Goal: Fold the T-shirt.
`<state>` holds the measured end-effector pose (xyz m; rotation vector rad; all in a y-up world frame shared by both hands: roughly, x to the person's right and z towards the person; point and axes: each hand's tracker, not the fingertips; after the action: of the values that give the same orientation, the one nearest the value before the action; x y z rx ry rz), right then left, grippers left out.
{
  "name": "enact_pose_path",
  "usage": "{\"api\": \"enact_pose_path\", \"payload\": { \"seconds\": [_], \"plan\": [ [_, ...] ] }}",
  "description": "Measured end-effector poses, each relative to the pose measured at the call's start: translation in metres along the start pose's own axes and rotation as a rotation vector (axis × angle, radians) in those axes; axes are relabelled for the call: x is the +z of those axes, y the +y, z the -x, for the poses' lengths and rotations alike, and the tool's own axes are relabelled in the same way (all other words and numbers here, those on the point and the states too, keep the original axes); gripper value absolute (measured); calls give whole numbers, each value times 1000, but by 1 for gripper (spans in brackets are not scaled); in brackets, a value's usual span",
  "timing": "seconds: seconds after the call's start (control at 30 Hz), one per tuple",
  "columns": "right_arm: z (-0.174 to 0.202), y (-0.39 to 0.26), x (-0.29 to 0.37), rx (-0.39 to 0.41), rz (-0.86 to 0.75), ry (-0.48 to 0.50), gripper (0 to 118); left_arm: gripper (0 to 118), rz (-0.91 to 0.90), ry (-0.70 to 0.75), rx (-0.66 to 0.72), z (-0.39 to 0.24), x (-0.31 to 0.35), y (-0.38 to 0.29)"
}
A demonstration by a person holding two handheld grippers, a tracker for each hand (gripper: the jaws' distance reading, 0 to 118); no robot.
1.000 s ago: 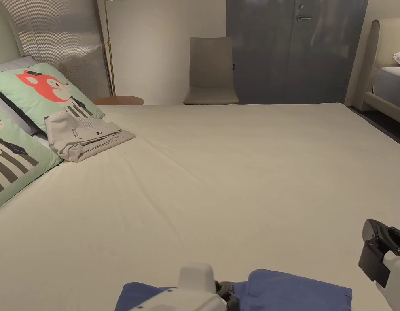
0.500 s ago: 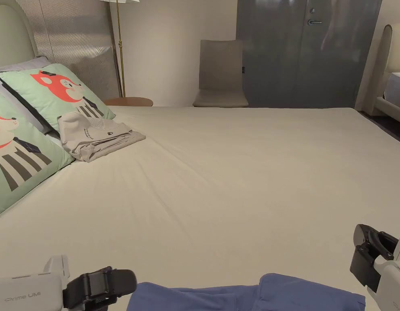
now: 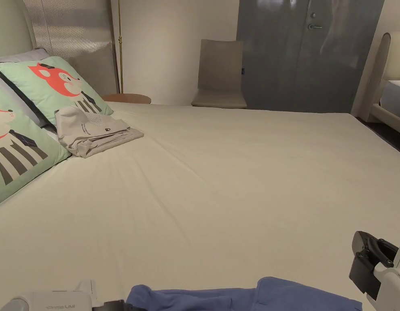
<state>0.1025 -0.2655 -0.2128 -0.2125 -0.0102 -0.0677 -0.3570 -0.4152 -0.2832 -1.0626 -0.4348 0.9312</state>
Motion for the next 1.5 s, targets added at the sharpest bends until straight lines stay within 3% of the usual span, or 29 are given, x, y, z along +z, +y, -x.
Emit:
{"api": "enact_pose_path", "payload": {
  "seconds": [0.07, 0.3, 0.47, 0.63, 0.87, 1.1, 1.2, 1.27, 1.3, 1.33, 1.4, 1.43, 1.5],
  "plan": [
    [-1, 0, 0, 1, 0, -1, 0, 8, -10, -85, 75, 0, 9, 1],
    [-5, 1, 2, 0, -2, -11, 0, 7, -98, -52, 43, 15, 65, 14],
    [-5, -2, 0, -13, -2, -9, 0, 7, -228, 26, 113, 23, 117, 15],
    [2, -5, -1, -18, 0, 19, 0, 7, -223, 2, 23, -27, 116, 3],
    [-2, 0, 8, -27, -22, 23, 0, 7, -127, -116, -96, -128, 37, 0],
    [-25, 1, 16, -40, -34, -16, 0, 7, 9, 15, -206, -172, -101, -26],
    [-37, 2, 21, -48, -39, -38, 0, 11, 22, 141, -252, -175, -142, -43],
    [-45, 1, 23, -54, -41, -54, 0, 13, 5, 129, -248, -174, -149, -48],
    [-48, 1, 24, -57, -42, -61, 0, 24, -9, 87, -230, -173, -144, -49],
    [-52, 0, 25, -59, -41, -67, 0, 42, -8, 10, -211, -174, -138, -48],
    [-57, -2, 24, -68, -37, -80, 0, 92, -5, -131, -165, -176, -122, -44],
    [-59, -2, 23, -73, -35, -83, 0, 108, -27, -157, -163, -178, -114, -43],
    [-61, -4, 21, -88, -33, -89, 0, 110, -184, -153, -221, -181, -88, -41]
  ]
}}
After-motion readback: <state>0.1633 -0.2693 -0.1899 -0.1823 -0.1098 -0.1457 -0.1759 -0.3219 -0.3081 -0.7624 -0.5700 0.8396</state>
